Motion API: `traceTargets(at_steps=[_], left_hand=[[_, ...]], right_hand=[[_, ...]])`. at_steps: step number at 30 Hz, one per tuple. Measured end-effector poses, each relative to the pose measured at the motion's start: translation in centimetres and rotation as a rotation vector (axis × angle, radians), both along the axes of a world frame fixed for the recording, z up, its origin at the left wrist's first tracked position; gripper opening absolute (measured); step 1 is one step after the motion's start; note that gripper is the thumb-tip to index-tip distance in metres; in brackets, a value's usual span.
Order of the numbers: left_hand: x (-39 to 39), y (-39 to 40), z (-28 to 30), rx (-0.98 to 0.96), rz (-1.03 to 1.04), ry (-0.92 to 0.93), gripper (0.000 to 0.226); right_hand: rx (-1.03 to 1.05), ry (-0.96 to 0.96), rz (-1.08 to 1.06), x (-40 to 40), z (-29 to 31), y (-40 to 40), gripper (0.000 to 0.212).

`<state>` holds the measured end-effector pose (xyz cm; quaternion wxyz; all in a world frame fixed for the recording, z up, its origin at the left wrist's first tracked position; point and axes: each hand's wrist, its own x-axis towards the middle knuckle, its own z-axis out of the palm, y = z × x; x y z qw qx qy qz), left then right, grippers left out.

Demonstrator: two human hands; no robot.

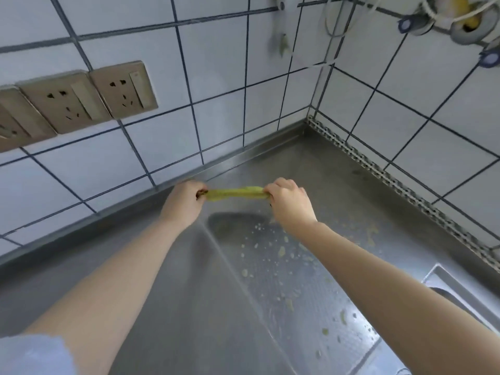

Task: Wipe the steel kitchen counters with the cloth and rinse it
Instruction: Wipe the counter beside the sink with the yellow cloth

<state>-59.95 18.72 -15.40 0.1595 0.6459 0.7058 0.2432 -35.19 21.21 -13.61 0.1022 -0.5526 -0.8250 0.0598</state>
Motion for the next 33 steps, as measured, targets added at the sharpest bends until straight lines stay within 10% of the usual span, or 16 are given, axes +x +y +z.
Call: traceTargets(at_steps=[7, 14, 18, 27, 33], left_hand=[[-0.8, -1.5, -8.5, -0.241, -0.162, 0.021, 0.034], [-2.4, -0.7, -11.4, -0.138, 0.092, 0.080, 0.045], [-2.1, -0.7, -13.3, -0.184, 0.119, 0.144, 0.049], [-1.8, -0.9, -15.5, -0.080, 0.177, 0.295, 0.049], [-1.3, -0.9, -15.1, -0.040, 0.207, 0.288, 0.045]], right_hand=[[-0.472, -0.317, 0.183, -0.5, -6.7, -1.9, 0.025], [-0.212, -0.253, 0.581, -2.8, -8.8, 0.8, 0.077], [-0.257, -0.328, 0.717, -4.2, -11.7, 1.5, 0.062], [-0.203, -0.149, 0.258, -4.8, -15.0, 1.6, 0.052], [-0.171, -0.151, 0.425, -3.0, -15.1, -6.1, 0.054]])
